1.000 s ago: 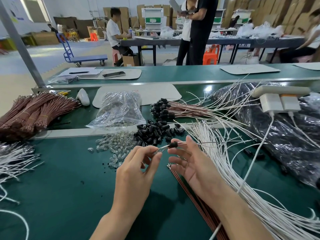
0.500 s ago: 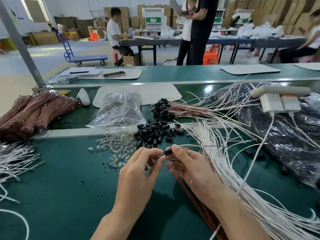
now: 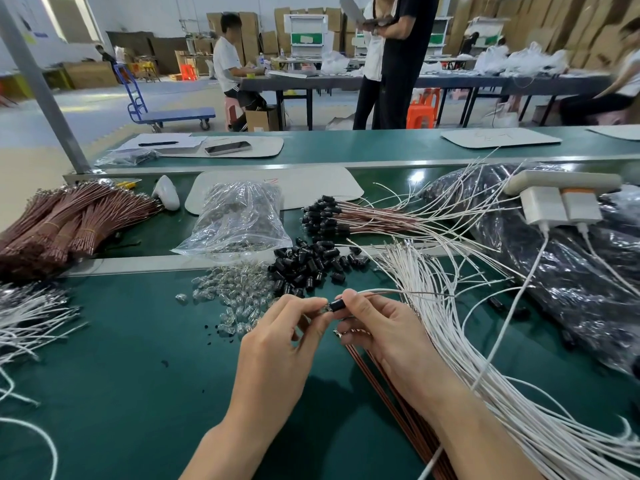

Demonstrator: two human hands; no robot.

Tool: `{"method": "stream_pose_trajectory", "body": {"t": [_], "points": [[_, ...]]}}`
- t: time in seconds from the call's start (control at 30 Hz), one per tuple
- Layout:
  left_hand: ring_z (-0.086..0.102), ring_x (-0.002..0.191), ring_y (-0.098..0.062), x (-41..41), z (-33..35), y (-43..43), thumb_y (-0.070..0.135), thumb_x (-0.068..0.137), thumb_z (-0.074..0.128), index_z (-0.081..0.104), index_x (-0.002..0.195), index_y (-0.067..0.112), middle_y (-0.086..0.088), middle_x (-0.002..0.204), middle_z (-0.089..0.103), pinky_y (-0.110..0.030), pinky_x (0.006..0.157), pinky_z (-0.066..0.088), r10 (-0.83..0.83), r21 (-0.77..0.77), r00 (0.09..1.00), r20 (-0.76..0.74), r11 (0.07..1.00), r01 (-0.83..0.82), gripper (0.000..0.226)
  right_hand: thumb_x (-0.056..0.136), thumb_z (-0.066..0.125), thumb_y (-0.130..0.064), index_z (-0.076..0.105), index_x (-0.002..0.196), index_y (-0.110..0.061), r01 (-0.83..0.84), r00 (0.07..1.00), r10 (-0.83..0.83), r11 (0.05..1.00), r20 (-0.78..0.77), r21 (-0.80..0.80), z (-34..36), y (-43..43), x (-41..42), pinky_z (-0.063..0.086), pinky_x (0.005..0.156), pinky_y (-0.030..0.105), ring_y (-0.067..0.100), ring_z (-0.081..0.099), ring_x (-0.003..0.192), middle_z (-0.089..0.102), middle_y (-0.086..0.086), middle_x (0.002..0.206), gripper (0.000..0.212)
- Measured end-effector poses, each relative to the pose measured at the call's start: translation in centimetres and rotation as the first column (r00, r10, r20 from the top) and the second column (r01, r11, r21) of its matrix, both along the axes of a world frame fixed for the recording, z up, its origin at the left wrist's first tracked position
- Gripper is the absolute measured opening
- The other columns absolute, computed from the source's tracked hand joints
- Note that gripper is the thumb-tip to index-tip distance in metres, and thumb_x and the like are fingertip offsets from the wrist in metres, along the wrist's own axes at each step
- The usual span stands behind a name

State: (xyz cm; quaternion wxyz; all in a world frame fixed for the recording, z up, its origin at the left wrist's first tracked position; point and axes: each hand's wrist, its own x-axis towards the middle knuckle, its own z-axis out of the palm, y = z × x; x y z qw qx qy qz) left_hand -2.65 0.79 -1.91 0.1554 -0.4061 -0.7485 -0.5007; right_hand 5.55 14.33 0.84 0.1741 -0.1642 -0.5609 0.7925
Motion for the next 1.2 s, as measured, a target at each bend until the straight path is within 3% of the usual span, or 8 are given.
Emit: {"method": "stream_pose_trajectory", "body": {"t": [0.23,0.5,0.6,0.77,0.87,1.0,1.2], "points": [[0.063,0.079,-0.01,-0.13,0.01,-0.06,0.04,0.093,0.06,0.064,0.102,0.038,0.019,0.093,0.063,-0.023,0.068,0.05,-0.038,0.008,0.998,0.059,0.999,0.038,0.01,0.07,0.078,-0.05,0.081,0.082,-0.017,0.043,0.999,-0.043,0.999,0.002,0.004,-0.29,-0.07,-0.22,0.055,0.063,0.021,0.014,0.068,0.07,0.076,0.011,0.086,0.035],[0.064,0.08,-0.009,-0.05,0.08,0.02,0.035,0.093,0.064,0.063,0.098,0.039,0.019,0.09,0.066,-0.02,0.067,0.049,-0.045,0.042,0.995,0.094,0.998,0.041,0.007,0.074,0.082,-0.052,0.08,0.094,-0.017,0.0,0.998,0.002,1.0,-0.057,0.028,-0.47,-0.09,-0.07,0.056,0.066,0.021,0.013,0.069,0.074,0.076,0.01,0.092,0.04],[0.065,0.079,-0.006,-0.09,0.07,-0.05,0.031,0.094,0.068,0.064,0.096,0.041,0.02,0.09,0.068,-0.011,0.066,0.046,-0.051,0.077,0.987,0.152,0.996,0.039,0.01,0.078,0.082,-0.041,0.079,0.108,-0.023,-0.048,0.995,0.053,0.997,-0.088,0.064,-0.46,-0.12,0.01,0.057,0.07,0.021,0.011,0.069,0.079,0.076,0.004,0.093,0.035],[0.066,0.08,-0.008,-0.05,0.04,0.14,0.029,0.092,0.067,0.065,0.097,0.039,0.019,0.09,0.069,-0.011,0.067,0.047,-0.057,0.082,0.987,0.152,0.996,0.044,0.011,0.079,0.077,-0.031,0.08,0.105,-0.024,-0.032,0.997,0.039,0.995,-0.072,0.094,-0.46,0.0,0.11,0.056,0.071,0.018,0.009,0.069,0.078,0.076,0.002,0.087,0.027],[0.065,0.079,-0.008,0.01,-0.03,0.21,0.031,0.092,0.067,0.064,0.097,0.038,0.019,0.089,0.067,-0.014,0.067,0.048,-0.034,0.081,0.992,0.125,0.996,0.024,0.01,0.077,0.077,-0.032,0.081,0.102,-0.025,-0.014,0.997,0.021,0.996,-0.078,0.083,-0.56,-0.1,0.0,0.055,0.071,0.018,0.007,0.068,0.077,0.076,0.0,0.086,0.027],[0.06,0.078,-0.003,0.11,0.11,0.12,0.041,0.094,0.061,0.059,0.1,0.038,0.019,0.088,0.06,-0.017,0.068,0.047,0.052,0.023,0.997,-0.049,0.998,-0.051,0.007,0.075,0.078,-0.032,0.08,0.103,-0.022,-0.034,0.995,0.037,0.999,-0.092,0.032,-0.63,-0.19,-0.07,0.055,0.072,0.018,0.009,0.068,0.078,0.075,0.001,0.088,0.03],[0.062,0.078,-0.003,0.03,0.15,0.13,0.033,0.093,0.066,0.06,0.099,0.043,0.02,0.092,0.064,-0.016,0.068,0.048,0.009,0.068,1.0,0.027,0.998,-0.011,0.012,0.077,0.075,-0.02,0.08,0.106,-0.017,-0.113,0.983,0.097,0.989,-0.156,-0.092,-0.52,-0.06,-0.02,0.056,0.074,0.019,0.01,0.068,0.081,0.073,0.004,0.09,0.03]]}}
